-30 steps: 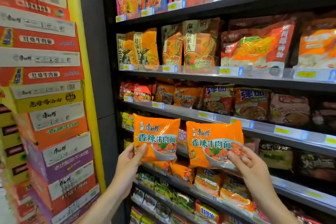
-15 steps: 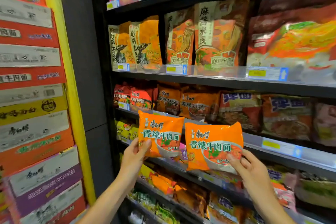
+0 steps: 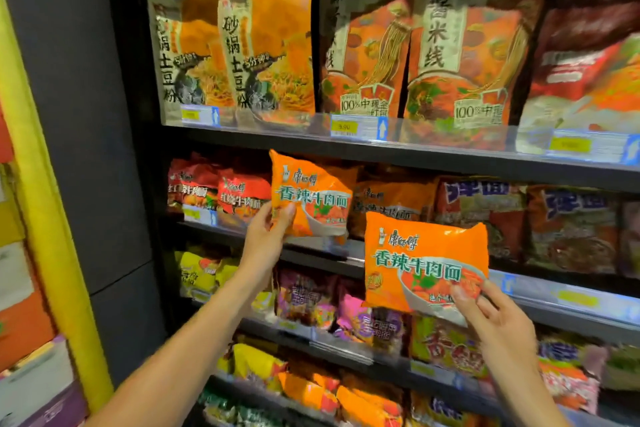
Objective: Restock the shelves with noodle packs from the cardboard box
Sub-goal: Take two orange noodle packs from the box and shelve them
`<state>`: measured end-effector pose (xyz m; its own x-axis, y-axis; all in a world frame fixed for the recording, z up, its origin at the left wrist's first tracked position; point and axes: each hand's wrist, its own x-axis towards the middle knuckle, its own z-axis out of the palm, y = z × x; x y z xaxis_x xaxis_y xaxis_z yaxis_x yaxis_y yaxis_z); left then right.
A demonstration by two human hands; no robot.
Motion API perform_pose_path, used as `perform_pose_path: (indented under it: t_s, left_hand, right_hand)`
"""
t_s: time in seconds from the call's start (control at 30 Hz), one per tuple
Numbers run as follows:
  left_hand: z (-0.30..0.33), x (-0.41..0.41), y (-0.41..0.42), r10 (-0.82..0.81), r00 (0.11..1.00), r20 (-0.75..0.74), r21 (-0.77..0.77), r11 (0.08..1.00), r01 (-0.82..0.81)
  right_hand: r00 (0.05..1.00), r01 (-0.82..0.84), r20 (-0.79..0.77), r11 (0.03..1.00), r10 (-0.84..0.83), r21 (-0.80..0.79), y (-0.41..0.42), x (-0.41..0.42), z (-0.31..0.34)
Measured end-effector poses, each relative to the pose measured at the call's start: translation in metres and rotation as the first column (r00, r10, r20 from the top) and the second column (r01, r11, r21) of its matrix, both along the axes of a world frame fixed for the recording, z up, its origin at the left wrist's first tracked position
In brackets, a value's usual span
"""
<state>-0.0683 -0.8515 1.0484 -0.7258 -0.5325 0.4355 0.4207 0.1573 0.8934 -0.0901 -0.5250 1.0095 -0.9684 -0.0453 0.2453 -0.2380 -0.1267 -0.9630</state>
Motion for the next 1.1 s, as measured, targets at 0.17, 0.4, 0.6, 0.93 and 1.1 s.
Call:
perform_pose_path:
  t_s: [0.17,0.4,0.6,0.93,1.1]
  left_hand:
    - [0.004,-0.036,-0.02,-0.024,1.0,-0.01,-0.089,0.996,0.023]
    - [0.002,-0.064,-0.034,0.107,0.988,0.109,-0.485,0.874,-0.042]
    - [-0.003,-0.067,-0.036,0.365,0.929,0.057,-0.798,0.576,-0.177]
    - [0.004,-0.067,-0.039,0.44,0.897,-0.029,-0.804,0.524,-0.283]
    - [0.0,-0.056,-0.03,0.492,0.863,-0.115,-0.917,0.281,-0.283]
  right_hand:
    - [0.999,0.041,-0.027,0.999,-0.042,-0.034,-0.007,0.004,0.001]
    - [0.99,0.113,-0.092,0.993,-0.109,0.04,-0.014,0.002,0.01]
    - [0.979,0.083,-0.195,0.993,-0.065,0.086,-0.024,-0.005,0.038]
    - [0.977,0.062,-0.209,0.994,-0.042,0.091,-0.048,-0.068,0.068]
    - [0.975,0.161,-0.207,0.891,-0.077,0.425,-0.059,-0.097,0.065]
